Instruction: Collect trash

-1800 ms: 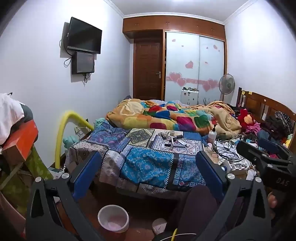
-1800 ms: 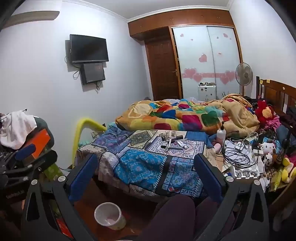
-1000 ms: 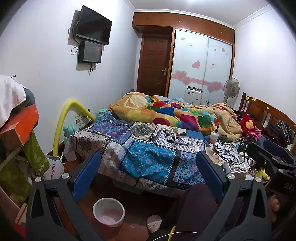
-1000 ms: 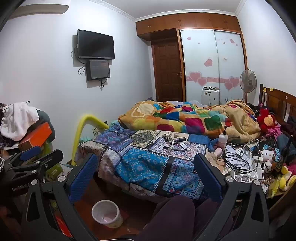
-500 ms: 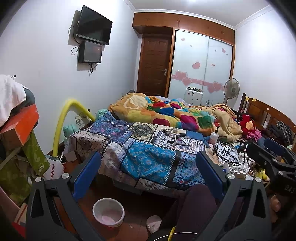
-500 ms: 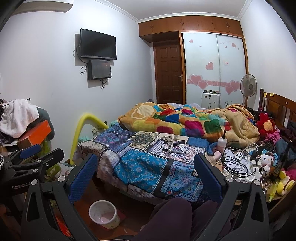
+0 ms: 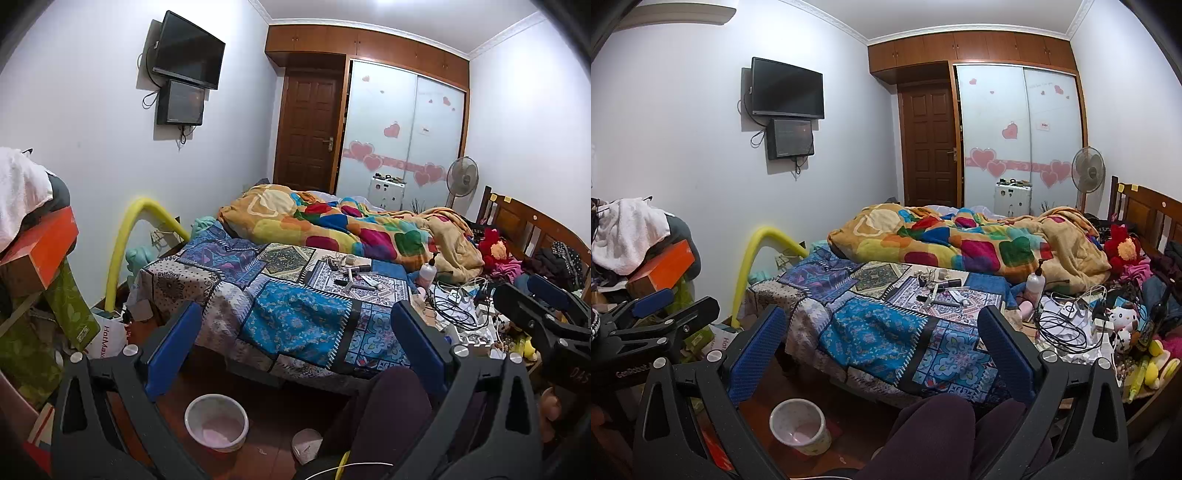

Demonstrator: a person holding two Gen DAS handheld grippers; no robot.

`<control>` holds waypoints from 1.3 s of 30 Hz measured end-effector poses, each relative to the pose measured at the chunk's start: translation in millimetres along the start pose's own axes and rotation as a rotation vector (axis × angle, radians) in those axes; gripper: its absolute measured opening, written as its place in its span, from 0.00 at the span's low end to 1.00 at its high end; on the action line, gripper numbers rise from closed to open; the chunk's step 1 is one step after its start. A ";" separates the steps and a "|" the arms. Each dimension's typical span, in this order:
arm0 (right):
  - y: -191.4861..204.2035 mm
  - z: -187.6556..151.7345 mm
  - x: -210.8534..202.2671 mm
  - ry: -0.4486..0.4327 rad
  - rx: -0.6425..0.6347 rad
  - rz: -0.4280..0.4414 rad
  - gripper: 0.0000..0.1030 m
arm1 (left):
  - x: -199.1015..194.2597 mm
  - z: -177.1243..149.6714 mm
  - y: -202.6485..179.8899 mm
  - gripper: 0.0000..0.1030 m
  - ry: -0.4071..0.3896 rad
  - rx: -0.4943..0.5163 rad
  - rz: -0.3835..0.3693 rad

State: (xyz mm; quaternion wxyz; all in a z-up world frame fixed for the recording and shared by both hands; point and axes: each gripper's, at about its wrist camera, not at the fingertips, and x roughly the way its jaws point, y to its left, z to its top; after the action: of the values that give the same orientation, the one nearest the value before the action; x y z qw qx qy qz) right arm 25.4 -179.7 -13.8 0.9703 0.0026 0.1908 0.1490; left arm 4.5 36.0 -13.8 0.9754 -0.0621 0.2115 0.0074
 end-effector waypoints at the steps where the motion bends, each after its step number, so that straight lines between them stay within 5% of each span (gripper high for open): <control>1: 0.6 0.1 -0.2 -0.001 -0.001 0.001 1.00 | 0.0 0.0 0.4 1.00 0.000 0.001 0.001; 28: 4.3 0.5 1.4 0.001 -0.003 0.003 1.00 | 3.2 -3.2 2.5 1.00 -0.001 0.002 0.006; 39: -6.6 13.2 29.5 0.026 -0.030 -0.019 1.00 | 32.9 14.5 -18.1 1.00 0.000 0.031 0.026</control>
State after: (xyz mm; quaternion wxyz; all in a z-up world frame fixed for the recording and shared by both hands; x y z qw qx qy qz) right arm 58.2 -176.7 -12.9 0.9690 -0.0158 0.2009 0.1428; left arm 41.1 19.5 -12.1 0.9760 -0.0440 0.2124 0.0169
